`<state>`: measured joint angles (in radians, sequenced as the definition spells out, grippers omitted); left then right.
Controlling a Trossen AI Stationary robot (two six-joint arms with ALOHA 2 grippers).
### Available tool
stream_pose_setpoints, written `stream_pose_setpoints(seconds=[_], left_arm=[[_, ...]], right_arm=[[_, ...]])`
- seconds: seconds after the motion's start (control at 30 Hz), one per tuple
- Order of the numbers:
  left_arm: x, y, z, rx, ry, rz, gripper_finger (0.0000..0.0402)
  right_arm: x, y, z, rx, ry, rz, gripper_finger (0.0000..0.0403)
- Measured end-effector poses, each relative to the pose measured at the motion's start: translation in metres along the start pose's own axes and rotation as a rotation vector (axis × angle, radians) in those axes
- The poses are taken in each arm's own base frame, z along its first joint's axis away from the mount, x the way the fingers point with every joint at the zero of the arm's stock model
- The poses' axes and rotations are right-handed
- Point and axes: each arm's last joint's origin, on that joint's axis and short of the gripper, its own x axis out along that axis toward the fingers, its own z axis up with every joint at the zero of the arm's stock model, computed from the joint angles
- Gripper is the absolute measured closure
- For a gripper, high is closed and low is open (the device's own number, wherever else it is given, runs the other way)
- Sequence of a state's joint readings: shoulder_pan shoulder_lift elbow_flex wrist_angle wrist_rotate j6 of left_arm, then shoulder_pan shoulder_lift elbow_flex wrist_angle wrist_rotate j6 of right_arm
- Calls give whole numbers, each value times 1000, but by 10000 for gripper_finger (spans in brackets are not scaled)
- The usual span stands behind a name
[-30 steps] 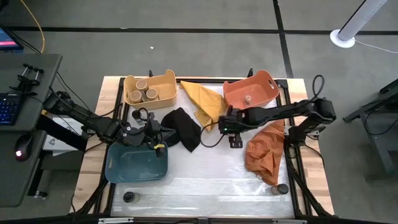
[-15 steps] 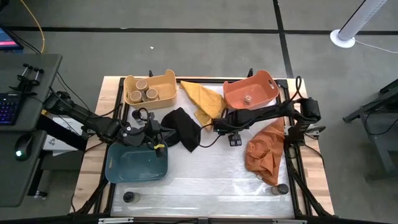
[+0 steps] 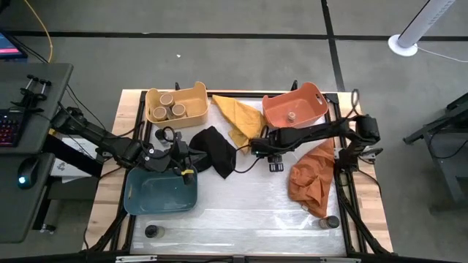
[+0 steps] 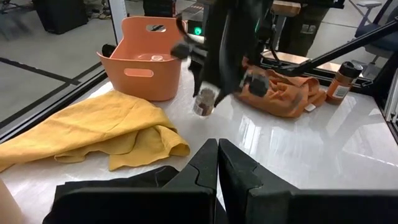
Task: Sort spices by type
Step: Put the brown spice bottle into the orange bin
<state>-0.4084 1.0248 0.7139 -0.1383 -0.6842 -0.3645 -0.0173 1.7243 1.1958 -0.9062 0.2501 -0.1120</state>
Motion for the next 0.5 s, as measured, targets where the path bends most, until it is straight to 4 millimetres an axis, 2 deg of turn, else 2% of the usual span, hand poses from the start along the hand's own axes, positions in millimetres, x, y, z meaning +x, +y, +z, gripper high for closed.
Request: stream_pose_setpoints(seconds=[0.13, 0.27, 0.33, 0.5], left_arm=[[0, 0, 0, 0, 0, 0, 402], [0, 0, 0, 0, 1, 1, 401], [0, 0, 0, 0, 0, 0, 401], [0, 0, 0, 0, 0, 0, 401]], right_arm=[[-45, -13, 1, 67, -150, -75, 234], [-80, -33, -15, 191, -223, -251, 234], [-90, -44, -29, 274, -201, -322, 234], [-95, -65, -57, 457, -83, -411, 234]])
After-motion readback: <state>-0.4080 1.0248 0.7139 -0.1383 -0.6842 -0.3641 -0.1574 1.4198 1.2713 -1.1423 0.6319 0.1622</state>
